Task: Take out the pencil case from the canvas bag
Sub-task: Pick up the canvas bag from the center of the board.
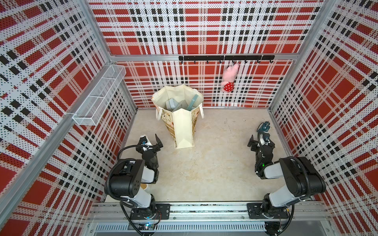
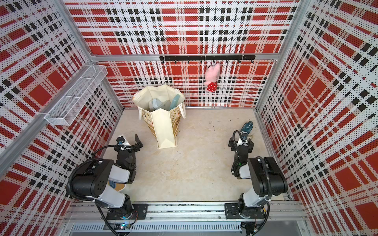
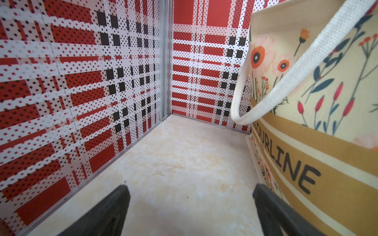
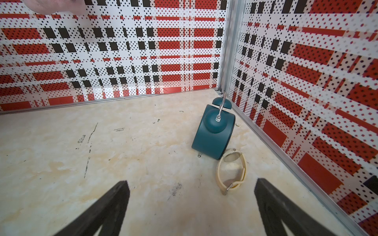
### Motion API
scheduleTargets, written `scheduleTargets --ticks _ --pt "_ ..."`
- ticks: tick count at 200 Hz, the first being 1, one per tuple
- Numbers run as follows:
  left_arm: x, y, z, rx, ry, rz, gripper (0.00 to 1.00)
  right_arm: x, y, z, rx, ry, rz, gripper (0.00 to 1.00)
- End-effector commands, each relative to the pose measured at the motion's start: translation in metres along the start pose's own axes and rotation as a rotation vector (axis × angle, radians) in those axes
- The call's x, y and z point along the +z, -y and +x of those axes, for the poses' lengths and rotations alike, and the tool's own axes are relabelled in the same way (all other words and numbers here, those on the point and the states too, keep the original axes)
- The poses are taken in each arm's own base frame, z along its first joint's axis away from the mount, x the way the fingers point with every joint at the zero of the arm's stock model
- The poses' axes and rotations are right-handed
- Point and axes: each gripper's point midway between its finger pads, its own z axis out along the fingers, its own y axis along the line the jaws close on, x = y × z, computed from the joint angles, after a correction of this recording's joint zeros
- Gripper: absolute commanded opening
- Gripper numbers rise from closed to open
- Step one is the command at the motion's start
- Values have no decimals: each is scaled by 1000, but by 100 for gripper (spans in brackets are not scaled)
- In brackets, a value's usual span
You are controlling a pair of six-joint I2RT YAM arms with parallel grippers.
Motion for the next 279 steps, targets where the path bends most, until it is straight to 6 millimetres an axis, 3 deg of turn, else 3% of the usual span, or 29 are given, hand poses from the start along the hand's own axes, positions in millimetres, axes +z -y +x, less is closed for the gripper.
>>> scheduleTargets --ticks 1,43,55,84,123,160,188,214,235,255,279 --pt "-1 0 -3 -4 12 6 98 0 1 -5 -1 23 5 100" --pt "-11 -9 -8 -5 36 -85 98 -2 -3 -7 -5 29 -22 100" --pt "-24 -5 -19 -1 88 -60 98 -6 -9 -13 -20 40 -59 100" --pt "-43 -17 -37 33 118 -236 98 -14 -4 -36 -2 38 -46 100" --pt "-31 -7 -51 -38 40 -239 98 -19 -11 -57 113 -29 -94 100" --pt "-16 0 -61 -177 -50 -263 98 -18 -23 -62 224 -164 -145 100" --pt "-14 8 -69 -273 -105 -232 98 -20 -10 -63 340 -245 -45 100" --pt "-15 0 -77 -341 -166 -288 98 -32 -11 -76 428 -219 -76 100" --pt "-4 6 -78 -321 -269 -256 98 -36 -11 -81 475 -251 -66 100" --pt "6 10 -82 -325 -351 -191 98 -40 -42 -94 461 -279 -248 100" --pt "15 16 -105 -326 -380 -99 98 -43 -77 -105 456 -326 -387 100"
